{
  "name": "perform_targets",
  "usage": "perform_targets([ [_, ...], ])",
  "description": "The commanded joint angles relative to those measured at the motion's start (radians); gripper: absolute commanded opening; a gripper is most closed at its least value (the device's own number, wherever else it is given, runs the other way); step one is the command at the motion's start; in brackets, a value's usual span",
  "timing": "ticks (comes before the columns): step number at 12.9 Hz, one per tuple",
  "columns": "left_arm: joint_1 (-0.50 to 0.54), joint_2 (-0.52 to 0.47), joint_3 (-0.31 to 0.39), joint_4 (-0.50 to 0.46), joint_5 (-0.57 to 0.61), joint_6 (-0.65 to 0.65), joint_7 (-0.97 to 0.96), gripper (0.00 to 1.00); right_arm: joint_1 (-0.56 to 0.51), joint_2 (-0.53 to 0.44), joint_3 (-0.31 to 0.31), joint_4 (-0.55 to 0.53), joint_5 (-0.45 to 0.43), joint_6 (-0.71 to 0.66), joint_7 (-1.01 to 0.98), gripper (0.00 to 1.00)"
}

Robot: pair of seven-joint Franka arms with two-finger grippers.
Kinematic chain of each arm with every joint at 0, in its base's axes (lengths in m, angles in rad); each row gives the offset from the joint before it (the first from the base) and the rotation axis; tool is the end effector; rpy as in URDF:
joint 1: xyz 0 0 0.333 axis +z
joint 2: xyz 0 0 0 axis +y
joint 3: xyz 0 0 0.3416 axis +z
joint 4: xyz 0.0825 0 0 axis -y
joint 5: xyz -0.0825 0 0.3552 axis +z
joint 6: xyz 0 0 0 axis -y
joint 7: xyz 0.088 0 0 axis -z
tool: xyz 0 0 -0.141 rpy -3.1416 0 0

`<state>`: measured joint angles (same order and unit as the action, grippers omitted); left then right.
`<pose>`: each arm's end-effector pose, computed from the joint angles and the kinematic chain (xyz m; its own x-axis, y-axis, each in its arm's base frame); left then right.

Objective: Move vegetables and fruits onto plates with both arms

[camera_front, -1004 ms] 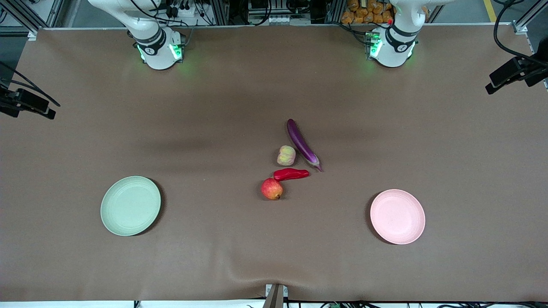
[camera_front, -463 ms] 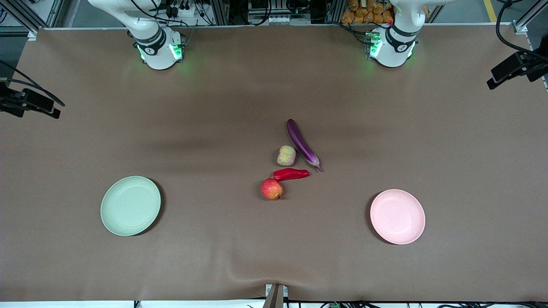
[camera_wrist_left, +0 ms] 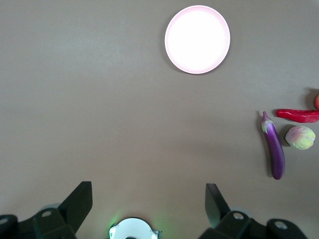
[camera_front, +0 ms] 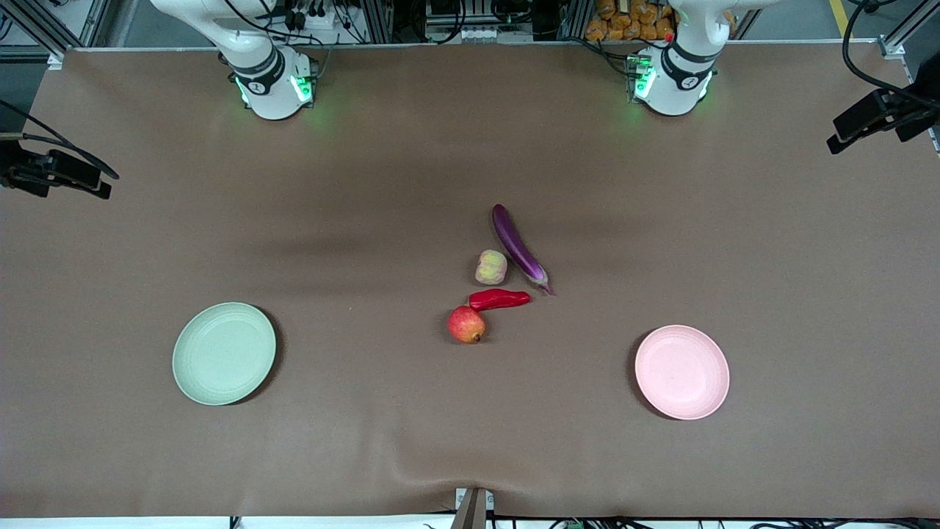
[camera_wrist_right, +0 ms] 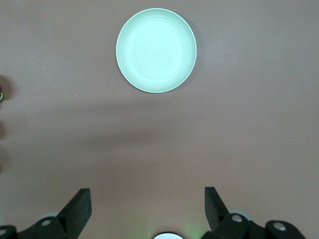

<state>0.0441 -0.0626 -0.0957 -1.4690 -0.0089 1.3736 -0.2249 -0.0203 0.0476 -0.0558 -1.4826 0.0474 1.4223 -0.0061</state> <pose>0.4805 -0.0282 0.6747 0.9847 0.1711 -0.0329 0.1711 -0.9852 -0.0046 0.5216 -0.0317 0.6177 0.9923 -0.0627 -0.1072 -0.0679 -0.9967 -0.0453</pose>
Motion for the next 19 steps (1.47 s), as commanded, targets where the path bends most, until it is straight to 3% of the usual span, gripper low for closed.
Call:
perform_targets([
  [1,-0.006,0.004,-0.030,0.016,0.017,-0.013,-0.007,1.00,-0.006,0.001,-0.001,0.013,-0.017,-0.016,-0.043,1.00],
  [3,-0.006,0.004,-0.035,0.016,0.015,-0.013,-0.007,1.00,-0.035,0.008,-0.001,0.007,-0.020,-0.013,-0.066,1.00],
  [7,-0.004,0.004,-0.045,0.018,0.015,-0.011,-0.005,1.00,-0.043,0.037,-0.001,-0.002,-0.122,-0.049,-0.068,1.00],
  [10,-0.006,0.004,-0.047,0.018,0.015,-0.011,-0.007,1.00,-0.146,0.063,-0.003,0.007,-0.110,0.001,-0.074,1.00],
  [12,-0.006,0.004,-0.047,0.016,0.015,-0.010,-0.005,1.00,-0.245,0.064,-0.001,0.010,-0.081,0.015,-0.190,1.00],
  [15,-0.003,0.004,-0.047,0.016,0.015,-0.010,-0.004,1.00,-0.224,0.109,0.002,0.012,-0.086,0.061,-0.165,1.00],
  [19,-0.001,0.004,-0.047,0.016,0.017,-0.010,-0.004,1.00,-0.162,0.144,0.005,-0.001,-0.078,0.136,0.045,1.00],
])
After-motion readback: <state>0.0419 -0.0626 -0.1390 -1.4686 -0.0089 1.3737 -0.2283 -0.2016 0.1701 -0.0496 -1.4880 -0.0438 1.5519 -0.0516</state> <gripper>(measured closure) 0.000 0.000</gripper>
